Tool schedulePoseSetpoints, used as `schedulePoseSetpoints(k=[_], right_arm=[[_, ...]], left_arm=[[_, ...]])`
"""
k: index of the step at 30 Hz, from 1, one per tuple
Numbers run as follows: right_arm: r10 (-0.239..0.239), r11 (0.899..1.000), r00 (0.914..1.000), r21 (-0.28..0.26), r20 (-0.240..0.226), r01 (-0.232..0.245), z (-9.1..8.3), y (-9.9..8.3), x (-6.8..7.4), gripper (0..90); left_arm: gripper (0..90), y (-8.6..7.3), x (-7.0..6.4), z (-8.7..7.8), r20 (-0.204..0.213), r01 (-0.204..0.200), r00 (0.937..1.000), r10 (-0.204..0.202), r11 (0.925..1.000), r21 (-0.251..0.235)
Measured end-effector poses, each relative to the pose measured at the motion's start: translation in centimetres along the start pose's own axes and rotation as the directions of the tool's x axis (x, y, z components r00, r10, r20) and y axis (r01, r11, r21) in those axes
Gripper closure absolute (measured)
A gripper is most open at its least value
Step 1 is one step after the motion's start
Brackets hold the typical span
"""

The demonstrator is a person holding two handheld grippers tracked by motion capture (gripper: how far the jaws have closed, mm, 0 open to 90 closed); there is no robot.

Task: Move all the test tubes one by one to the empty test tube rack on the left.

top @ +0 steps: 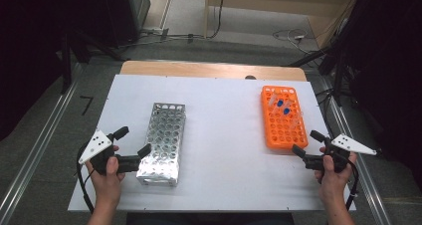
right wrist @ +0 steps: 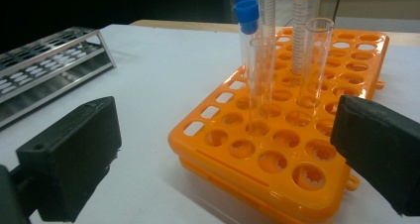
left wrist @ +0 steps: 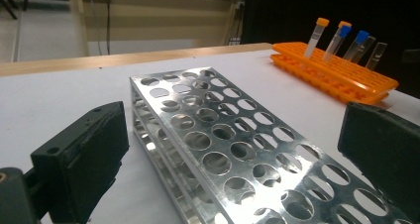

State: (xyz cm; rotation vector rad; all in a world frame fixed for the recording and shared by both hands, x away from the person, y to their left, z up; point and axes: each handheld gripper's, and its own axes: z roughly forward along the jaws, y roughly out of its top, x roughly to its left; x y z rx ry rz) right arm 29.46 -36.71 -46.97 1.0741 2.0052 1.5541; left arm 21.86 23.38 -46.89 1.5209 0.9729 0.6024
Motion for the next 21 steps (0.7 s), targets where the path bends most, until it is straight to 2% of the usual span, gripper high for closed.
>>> schedulePoseSetpoints(k=[4, 6, 9, 11, 12, 14, 17, 21], right_arm=[[0.005, 1.0, 1.0, -0.017, -0.007, -0.005, 0.3, 0.3, 0.3, 0.4], [0.007, 1.0, 0.9999, -0.017, 0.008, -0.007, 0.3, 0.4, 0.5, 3.7], [0.032, 0.999, 0.999, -0.016, 0.031, -0.032, 0.7, 0.7, 0.8, 15.2], [0.045, 0.999, 0.9989, -0.016, 0.014, -0.045, 0.8, 0.7, 0.8, 23.0], [0.045, 0.999, 0.9989, -0.016, 0.014, -0.045, 0.8, 0.7, 0.8, 23.0], [0.052, 0.999, 0.9986, -0.005, 0.011, -0.052, 1.2, 0.8, 0.7, 34.0], [0.057, 0.998, 0.9976, 0.022, 0.038, -0.058, 1.8, 0.6, 0.7, 43.4], [0.056, 0.997, 0.9923, 0.04, 0.111, -0.061, 2.8, 0.5, 0.8, 50.3]], left_arm=[[0.0, 0.0, -0.4, 0.1, 0.006, -0.011, 0.9999, 0.011, 0.9999, 0.005], [0.0, 0.1, -0.5, 0.0, 0.007, -0.008, 0.9999, 0.008, 1.0, 0.0], [0.0, 0.1, -0.6, 0.0, 0.01, -0.004, 0.9999, 0.004, 1.0, 0.0], [0.0, 0.0, -0.6, 0.1, 0.012, -0.009, 0.9999, 0.009, 0.9999, 0.004], [0.0, 0.0, -0.6, 0.1, 0.015, -0.011, 0.9998, 0.011, 0.9999, 0.007], [0.0, 0.0, -0.6, 0.3, 0.018, -0.01, 0.9998, 0.009, 0.9999, 0.009], [0.0, 0.1, -0.7, 0.4, 0.02, -0.01, 0.9998, 0.01, 0.9999, 0.012], [0.0, 0.0, -0.7, 0.4, 0.017, -0.012, 0.9998, 0.012, 0.9998, 0.017]])
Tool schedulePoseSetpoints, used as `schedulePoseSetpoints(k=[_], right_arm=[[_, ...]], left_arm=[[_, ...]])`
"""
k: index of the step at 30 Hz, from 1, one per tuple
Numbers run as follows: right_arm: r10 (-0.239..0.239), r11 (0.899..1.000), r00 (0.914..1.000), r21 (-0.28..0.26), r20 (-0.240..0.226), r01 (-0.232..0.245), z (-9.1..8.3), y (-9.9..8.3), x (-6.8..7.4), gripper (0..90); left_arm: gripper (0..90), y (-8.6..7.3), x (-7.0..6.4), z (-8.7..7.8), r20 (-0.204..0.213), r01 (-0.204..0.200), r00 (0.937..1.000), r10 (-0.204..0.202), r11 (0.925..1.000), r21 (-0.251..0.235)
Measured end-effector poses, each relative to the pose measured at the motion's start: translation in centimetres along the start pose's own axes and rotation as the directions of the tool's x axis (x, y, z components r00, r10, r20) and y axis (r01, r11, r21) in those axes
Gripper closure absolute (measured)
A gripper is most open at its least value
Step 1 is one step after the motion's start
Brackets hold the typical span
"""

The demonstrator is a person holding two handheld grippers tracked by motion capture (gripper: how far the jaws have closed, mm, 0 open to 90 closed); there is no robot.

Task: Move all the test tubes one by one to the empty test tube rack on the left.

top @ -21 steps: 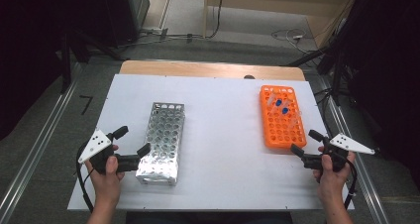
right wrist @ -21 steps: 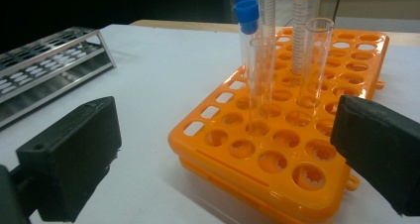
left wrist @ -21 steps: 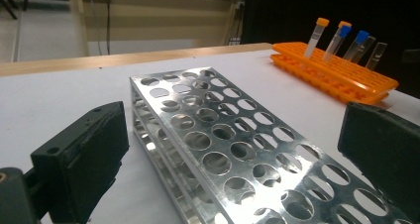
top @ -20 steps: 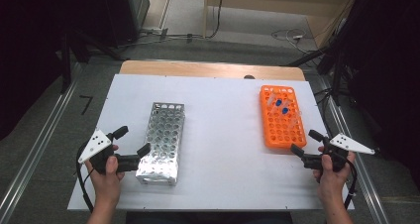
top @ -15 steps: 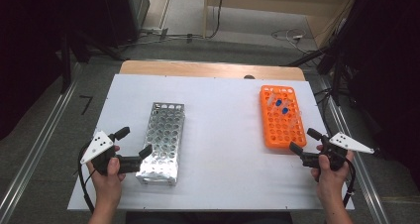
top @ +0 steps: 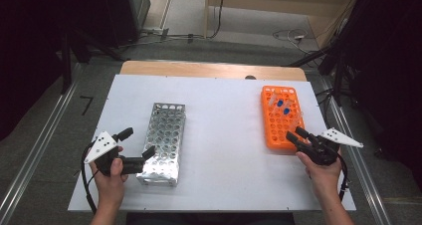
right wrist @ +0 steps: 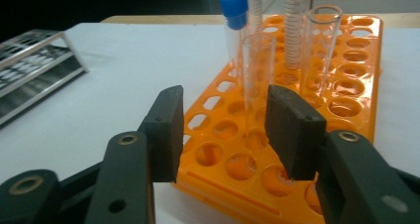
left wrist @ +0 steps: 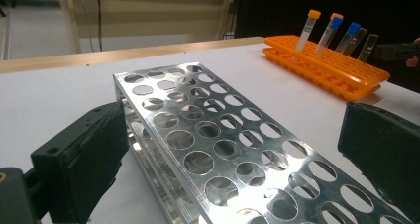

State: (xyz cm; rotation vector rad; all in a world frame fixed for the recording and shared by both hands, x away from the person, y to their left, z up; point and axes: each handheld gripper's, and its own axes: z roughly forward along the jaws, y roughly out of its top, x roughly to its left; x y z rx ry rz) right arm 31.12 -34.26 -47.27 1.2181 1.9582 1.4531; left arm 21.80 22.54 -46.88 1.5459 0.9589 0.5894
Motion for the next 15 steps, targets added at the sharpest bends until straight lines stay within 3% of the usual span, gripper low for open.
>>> schedulePoseSetpoints(k=[5, 7, 9, 12, 15], right_arm=[[-0.007, 1.0, 0.9985, 0.018, 0.054, 0.006, 1.5, -0.2, -0.1, 54.1], [0.0, 1.0, 0.9952, 0.019, 0.098, -0.002, 2.2, -0.3, -0.4, 55.3], [-0.002, 1.0, 0.9945, 0.019, 0.104, 0.0, 2.5, -0.3, -0.5, 56.7], [-0.034, 0.999, 0.9915, 0.046, 0.126, 0.028, 3.2, -0.6, -0.4, 64.6], [-0.045, 0.998, 0.9892, 0.04, 0.139, 0.04, 3.2, -0.9, -0.2, 72.2]], left_arm=[[0.0, 0.0, 0.0, -0.1, -0.003, 0.005, 1.0, -0.005, 1.0, 0.0], [0.0, 0.0, -0.1, -0.1, -0.004, 0.007, 1.0, -0.007, 1.0, -0.001], [0.0, 0.0, -0.1, -0.1, -0.004, 0.007, 1.0, -0.007, 1.0, 0.0], [0.0, -0.1, -0.1, 0.0, -0.005, 0.011, 0.9999, -0.011, 0.9999, 0.005], [0.0, -0.1, -0.1, 0.0, -0.005, 0.011, 0.9999, -0.011, 0.9999, 0.006]])
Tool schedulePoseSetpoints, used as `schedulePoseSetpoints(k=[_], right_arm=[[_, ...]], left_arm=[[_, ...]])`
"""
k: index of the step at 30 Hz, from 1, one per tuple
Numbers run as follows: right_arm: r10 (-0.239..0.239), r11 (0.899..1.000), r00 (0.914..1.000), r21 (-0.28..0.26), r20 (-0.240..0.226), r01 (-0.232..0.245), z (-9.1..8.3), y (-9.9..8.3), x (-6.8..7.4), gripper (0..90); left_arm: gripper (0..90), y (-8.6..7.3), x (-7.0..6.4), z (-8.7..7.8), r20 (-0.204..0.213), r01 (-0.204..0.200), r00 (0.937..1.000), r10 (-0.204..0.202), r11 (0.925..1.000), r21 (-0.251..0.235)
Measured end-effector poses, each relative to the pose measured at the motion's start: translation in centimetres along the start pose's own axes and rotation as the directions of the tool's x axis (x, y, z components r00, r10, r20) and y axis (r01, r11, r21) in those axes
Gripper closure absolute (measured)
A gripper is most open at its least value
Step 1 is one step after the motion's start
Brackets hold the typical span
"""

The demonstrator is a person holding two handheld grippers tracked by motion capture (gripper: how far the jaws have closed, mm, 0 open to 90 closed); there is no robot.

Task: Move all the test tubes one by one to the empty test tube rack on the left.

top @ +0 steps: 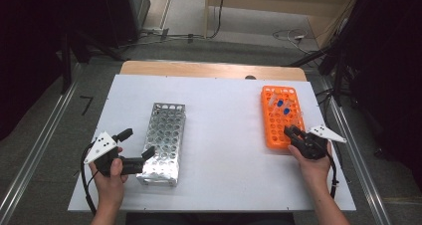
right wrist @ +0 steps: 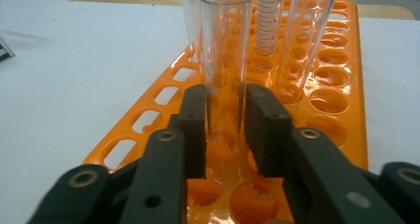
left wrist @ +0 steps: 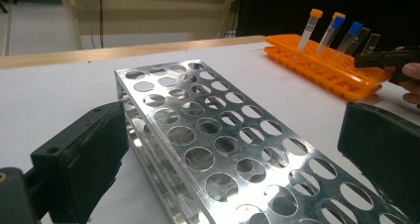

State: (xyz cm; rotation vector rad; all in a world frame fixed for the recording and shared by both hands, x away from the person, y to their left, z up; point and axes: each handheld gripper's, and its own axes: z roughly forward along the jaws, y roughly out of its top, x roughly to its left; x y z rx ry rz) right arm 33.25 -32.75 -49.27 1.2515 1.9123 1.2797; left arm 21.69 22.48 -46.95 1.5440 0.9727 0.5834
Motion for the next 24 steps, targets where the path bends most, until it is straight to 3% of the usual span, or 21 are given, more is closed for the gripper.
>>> schedulePoseSetpoints(k=[6, 11, 16, 19, 22, 24], right_arm=[[-0.013, 1.0, 0.9999, -0.007, -0.004, 0.013, -0.1, -0.1, 0.0, 73.7], [-0.018, 0.998, 0.9998, -0.067, -0.012, 0.017, -1.1, 0.6, 0.0, 73.7], [-0.016, 0.996, 0.9999, -0.082, -0.004, 0.015, -2.5, 2.4, 0.3, 73.8], [-0.028, 0.996, 0.9996, -0.088, -0.01, 0.027, -2.9, 3.3, 0.6, 73.9], [-0.049, 0.996, 0.9979, -0.082, -0.042, 0.045, -3.2, 4.3, 1.5, 73.9], [-0.07, 0.995, 0.9955, -0.077, -0.064, 0.065, -3.1, 4.7, 2.2, 74.0]], left_arm=[[0.0, 0.1, -0.1, -0.1, 0.002, -0.002, 1.0, 0.002, 1.0, -0.002], [0.0, 0.5, -0.5, -0.2, 0.005, -0.011, 0.9999, 0.011, 0.9998, -0.018], [0.0, 1.9, -1.1, -0.6, -0.005, -0.029, 0.9996, 0.029, 0.9989, -0.036], [0.0, 2.9, -1.5, -0.6, -0.007, -0.02, 0.9998, 0.02, 0.9991, -0.037], [0.0, 3.7, -2.0, -0.4, 0.004, -0.022, 0.9998, 0.022, 0.9988, -0.044], [0.0, 4.5, -2.6, 0.2, 0.015, -0.043, 0.999, 0.043, 0.9988, -0.023]])
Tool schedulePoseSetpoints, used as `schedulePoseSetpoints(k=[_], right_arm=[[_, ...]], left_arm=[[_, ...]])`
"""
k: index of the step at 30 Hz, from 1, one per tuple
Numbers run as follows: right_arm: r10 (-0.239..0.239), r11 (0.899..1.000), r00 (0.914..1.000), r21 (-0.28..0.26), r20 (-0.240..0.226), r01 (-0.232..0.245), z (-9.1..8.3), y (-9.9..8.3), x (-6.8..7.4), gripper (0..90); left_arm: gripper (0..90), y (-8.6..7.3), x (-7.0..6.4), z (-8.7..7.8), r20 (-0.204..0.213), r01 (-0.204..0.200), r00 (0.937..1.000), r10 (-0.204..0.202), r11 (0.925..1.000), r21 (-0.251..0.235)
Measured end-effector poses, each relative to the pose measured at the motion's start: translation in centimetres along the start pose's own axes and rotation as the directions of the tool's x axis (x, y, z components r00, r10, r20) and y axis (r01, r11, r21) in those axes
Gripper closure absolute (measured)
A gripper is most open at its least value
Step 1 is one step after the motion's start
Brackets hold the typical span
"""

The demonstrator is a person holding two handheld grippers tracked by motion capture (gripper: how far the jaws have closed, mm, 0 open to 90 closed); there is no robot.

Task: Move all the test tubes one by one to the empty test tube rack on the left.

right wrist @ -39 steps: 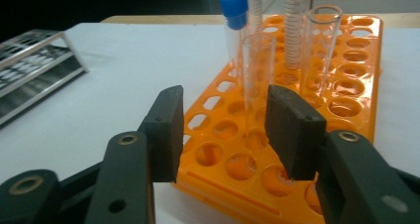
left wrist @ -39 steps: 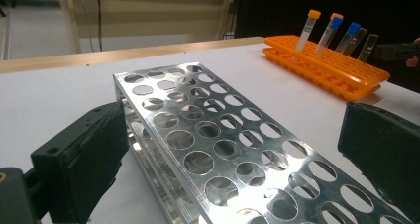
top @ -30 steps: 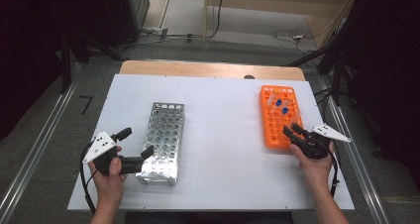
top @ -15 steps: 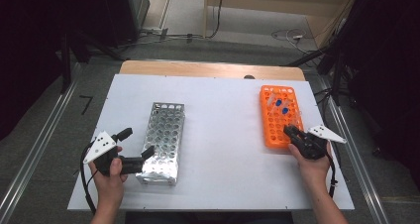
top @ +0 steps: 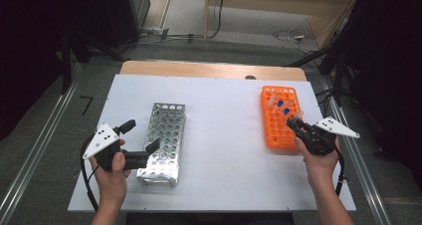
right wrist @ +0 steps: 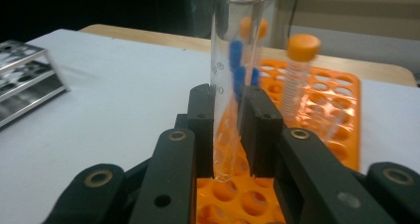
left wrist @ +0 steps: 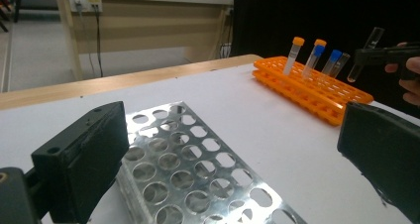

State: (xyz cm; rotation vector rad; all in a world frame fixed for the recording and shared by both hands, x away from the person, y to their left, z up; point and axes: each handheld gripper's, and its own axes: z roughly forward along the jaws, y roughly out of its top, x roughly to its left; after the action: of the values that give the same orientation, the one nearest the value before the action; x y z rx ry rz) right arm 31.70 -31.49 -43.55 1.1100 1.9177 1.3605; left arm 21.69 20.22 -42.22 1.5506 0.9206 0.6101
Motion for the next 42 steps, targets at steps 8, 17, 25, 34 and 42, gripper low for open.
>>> schedulePoseSetpoints(k=[8, 17, 25, 34, 42], right_arm=[[-0.022, 1.0, 0.9944, 0.008, -0.104, 0.023, 0.8, 1.0, 2.2, 73.9], [-0.066, 0.997, 0.9698, 0.031, -0.235, 0.076, 1.7, 1.4, 5.6, 74.0], [-0.083, 0.993, 0.9364, 0.049, -0.341, 0.106, 2.2, 0.9, 8.3, 73.9], [-0.132, 0.98, 0.8864, 0.074, -0.444, 0.183, 3.1, 0.1, 12.2, 74.0], [-0.154, 0.972, 0.8593, 0.083, -0.488, 0.222, 3.4, -0.5, 14.2, 73.9]], left_arm=[[0.0, 1.4, -1.1, 2.1, 0.061, -0.002, 0.9981, 0.001, 1.0, 0.006], [0.0, 2.1, -2.6, 5.0, 0.14, -0.017, 0.9901, 0.011, 0.9991, 0.039], [2.2, 2.6, -4.4, 7.0, 0.173, -0.037, 0.9844, 0.029, 0.9983, 0.045], [11.7, 1.8, -7.3, 8.9, 0.274, -0.037, 0.9616, 0.009, 0.9947, 0.096], [30.9, 1.6, -8.8, 9.6, 0.327, -0.042, 0.9451, -0.006, 0.9893, 0.14]])
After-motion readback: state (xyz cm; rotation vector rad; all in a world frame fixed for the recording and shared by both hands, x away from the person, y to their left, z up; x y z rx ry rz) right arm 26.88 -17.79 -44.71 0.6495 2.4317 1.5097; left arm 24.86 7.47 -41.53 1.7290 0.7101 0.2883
